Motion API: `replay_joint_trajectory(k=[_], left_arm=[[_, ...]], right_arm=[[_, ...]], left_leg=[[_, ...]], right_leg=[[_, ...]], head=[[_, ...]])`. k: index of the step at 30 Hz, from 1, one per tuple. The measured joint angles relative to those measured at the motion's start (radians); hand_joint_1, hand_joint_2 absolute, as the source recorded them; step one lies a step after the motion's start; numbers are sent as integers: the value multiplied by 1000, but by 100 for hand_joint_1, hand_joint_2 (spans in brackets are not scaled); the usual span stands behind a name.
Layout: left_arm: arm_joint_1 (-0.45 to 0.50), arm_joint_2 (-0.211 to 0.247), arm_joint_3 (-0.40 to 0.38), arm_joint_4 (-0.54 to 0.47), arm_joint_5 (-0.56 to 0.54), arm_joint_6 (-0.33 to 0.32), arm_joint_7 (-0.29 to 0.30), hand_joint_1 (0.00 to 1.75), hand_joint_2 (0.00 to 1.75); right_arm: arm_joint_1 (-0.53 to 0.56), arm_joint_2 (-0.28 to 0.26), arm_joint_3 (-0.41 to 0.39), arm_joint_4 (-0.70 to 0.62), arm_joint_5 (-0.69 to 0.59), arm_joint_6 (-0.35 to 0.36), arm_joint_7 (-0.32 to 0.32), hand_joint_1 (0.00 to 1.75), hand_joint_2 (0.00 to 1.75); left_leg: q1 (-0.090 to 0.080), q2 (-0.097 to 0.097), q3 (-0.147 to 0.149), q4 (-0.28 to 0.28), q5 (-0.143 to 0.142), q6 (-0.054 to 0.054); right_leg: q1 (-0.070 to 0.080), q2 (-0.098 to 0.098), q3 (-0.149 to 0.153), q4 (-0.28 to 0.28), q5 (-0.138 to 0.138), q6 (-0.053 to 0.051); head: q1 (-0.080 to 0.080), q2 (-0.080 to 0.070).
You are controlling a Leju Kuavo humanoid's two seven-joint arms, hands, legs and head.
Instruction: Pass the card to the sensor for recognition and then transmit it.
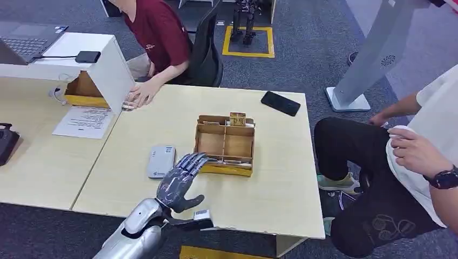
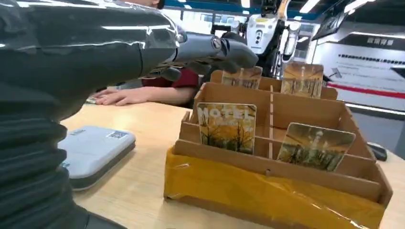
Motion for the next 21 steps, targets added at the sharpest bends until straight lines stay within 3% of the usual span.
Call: replay_joint_trajectory(k=[11,21], left_arm=[[-66,-70,0,98,-32,81,66,0,175],[-103,-91,16,138,11,72,46,0,175]], right_arm=[[-3,0,0,0,2,-3,-6,0,175],[-3,0,1,0,3,3,-6,0,175]], left_leg=[[0,0,0,0,0,0],[0,0,-1,0,0,0]], right_leg=[[0,-1,0,0,0,0],[0,0,0,0,1,1]], head=[[0,0],[0,0]])
